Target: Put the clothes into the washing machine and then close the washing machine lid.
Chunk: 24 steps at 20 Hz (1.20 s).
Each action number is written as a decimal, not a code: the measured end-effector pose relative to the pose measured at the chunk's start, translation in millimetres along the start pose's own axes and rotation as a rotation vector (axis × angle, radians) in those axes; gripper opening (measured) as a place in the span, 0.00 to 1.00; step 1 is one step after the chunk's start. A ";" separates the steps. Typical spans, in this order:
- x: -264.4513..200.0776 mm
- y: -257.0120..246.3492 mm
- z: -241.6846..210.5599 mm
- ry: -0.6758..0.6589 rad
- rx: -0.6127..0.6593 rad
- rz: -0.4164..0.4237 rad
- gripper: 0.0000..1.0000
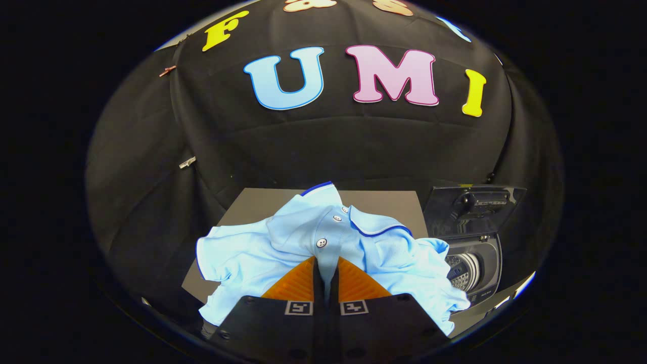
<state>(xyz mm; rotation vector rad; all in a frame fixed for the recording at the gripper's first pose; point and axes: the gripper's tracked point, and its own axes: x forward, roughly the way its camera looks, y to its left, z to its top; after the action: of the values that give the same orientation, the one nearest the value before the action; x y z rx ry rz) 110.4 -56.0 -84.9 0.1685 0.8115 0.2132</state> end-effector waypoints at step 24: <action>-16.0 -277.7 41.3 0.028 0.136 0.123 0.05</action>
<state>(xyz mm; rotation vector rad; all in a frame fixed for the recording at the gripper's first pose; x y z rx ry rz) 164.4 -330.9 -109.6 0.3453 0.8443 0.2770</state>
